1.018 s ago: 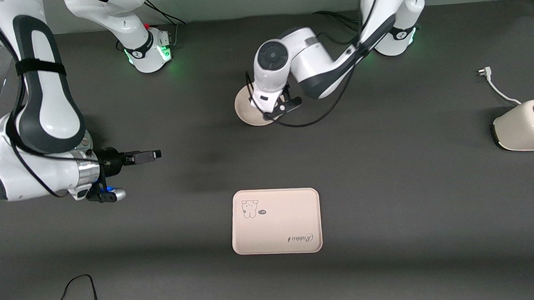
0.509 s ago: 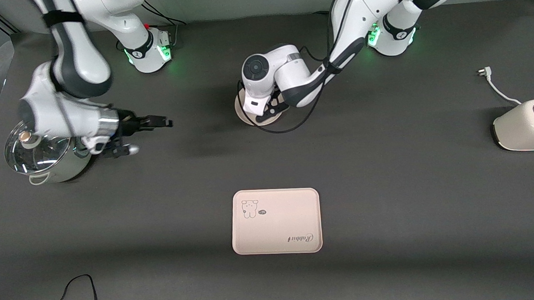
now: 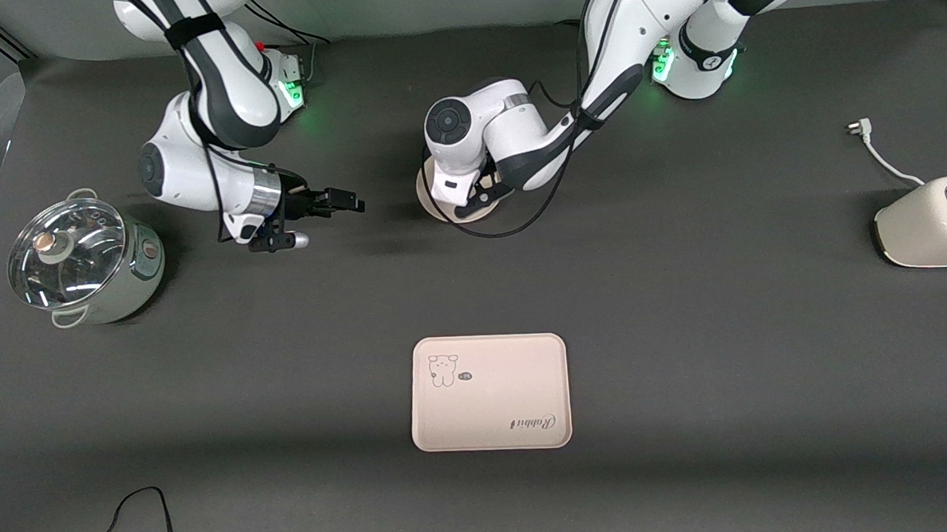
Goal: Place bun in plate and plate on tray
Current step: 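Release the bun onto the plate while the right gripper grasps the plate rim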
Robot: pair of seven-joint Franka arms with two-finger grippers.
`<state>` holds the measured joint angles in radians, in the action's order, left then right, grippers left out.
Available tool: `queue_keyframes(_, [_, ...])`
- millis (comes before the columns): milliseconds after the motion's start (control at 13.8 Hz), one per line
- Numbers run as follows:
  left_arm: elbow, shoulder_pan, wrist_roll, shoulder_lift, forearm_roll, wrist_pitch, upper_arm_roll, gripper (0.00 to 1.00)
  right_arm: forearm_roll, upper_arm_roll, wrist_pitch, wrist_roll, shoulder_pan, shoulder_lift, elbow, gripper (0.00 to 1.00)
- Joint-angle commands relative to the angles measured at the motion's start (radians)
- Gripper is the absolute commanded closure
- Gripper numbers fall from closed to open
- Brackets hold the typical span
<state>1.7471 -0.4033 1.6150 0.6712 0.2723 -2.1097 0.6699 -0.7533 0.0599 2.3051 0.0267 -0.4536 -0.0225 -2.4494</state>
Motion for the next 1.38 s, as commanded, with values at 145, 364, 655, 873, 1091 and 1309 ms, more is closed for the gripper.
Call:
queue_keyframes(145, [-0.075,0.121,-0.110,-0.189,0.019,0.233,0.002,0.00,-0.226,0.011,0.247,0.035,-0.205,0.068,-0.040,0.00])
queue_keyframes(364, [-0.119,0.236,-0.297,-0.335,0.042,0.385,-0.019,0.00,-0.372,0.009,0.407,0.073,-0.339,0.153,-0.040,0.00])
queue_keyframes(655, [-0.126,0.438,-0.643,-0.459,0.042,0.549,-0.027,0.00,-0.851,0.009,0.436,0.546,-0.402,0.225,-0.051,0.00])
queue_keyframes(873, [-0.127,0.631,-1.014,-0.502,0.016,0.583,-0.023,0.00,-1.076,0.009,0.480,0.729,-0.454,0.268,-0.051,0.01])
queue_keyframes(1091, [-0.126,0.821,-1.332,-0.555,-0.086,0.600,-0.027,0.00,-1.086,0.009,0.516,0.725,-0.491,0.283,-0.051,0.04])
queue_keyframes(1309, [-0.124,0.948,-1.478,-0.568,-0.166,0.573,-0.029,0.00,-1.159,0.011,0.530,0.734,-0.542,0.288,-0.049,0.17])
